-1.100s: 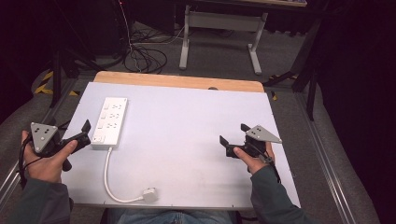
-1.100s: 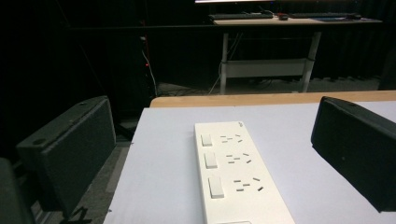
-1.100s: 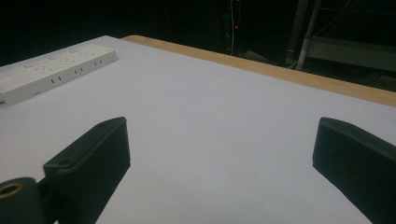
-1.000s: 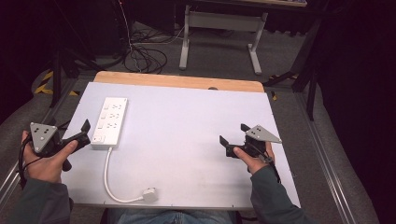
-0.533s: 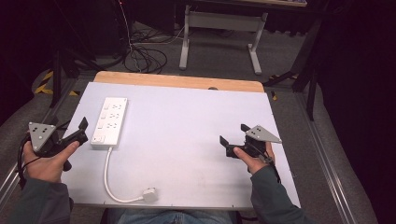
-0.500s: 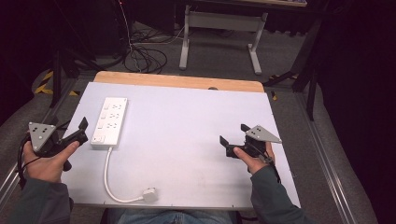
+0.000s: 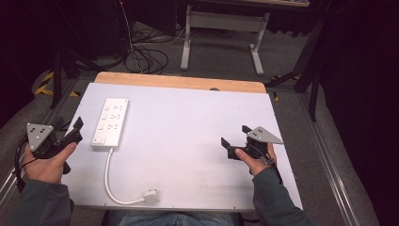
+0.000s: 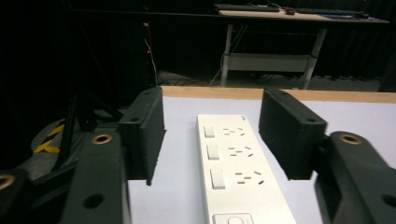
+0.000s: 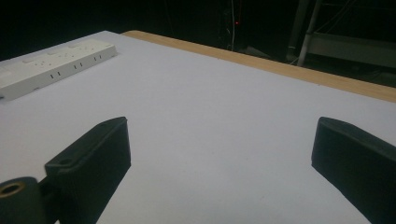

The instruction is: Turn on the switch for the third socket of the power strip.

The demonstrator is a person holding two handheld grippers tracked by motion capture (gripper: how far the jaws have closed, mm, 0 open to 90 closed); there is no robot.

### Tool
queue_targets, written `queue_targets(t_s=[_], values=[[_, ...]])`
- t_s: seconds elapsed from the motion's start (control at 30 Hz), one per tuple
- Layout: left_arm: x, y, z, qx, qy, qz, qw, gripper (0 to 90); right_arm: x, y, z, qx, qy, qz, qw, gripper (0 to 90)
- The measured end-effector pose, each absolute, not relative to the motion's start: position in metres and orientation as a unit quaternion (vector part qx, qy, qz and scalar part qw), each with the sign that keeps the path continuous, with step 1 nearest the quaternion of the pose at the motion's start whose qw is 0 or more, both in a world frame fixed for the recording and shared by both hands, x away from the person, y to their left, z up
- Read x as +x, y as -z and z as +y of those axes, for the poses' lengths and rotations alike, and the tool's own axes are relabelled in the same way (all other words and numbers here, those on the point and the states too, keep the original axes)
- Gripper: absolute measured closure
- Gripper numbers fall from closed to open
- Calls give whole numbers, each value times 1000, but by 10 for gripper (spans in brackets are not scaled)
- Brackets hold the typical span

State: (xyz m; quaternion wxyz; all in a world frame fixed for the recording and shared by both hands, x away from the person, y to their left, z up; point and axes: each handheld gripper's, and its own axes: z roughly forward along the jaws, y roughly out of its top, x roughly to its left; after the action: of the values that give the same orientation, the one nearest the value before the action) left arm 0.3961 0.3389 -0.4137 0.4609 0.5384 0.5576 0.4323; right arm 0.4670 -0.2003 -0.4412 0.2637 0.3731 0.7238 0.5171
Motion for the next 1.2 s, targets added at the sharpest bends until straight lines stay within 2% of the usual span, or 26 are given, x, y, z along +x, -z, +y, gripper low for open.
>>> queue_targets(t_s=[0.33, 0.63, 0.83, 1.2], values=[[395, 413, 342, 540, -428, 550, 472, 694, 467, 441, -201, 372, -516, 725, 265, 54], [395, 413, 344, 536, -430, 554, 469, 816, 466, 441, -201, 370, -516, 726, 265, 55], [394, 413, 349, 512, -430, 575, 473, 898, 466, 441, -201, 370, -515, 726, 266, 56], [397, 412, 346, 525, -428, 568, 468, 900, 466, 441, -202, 373, -516, 724, 265, 57]])
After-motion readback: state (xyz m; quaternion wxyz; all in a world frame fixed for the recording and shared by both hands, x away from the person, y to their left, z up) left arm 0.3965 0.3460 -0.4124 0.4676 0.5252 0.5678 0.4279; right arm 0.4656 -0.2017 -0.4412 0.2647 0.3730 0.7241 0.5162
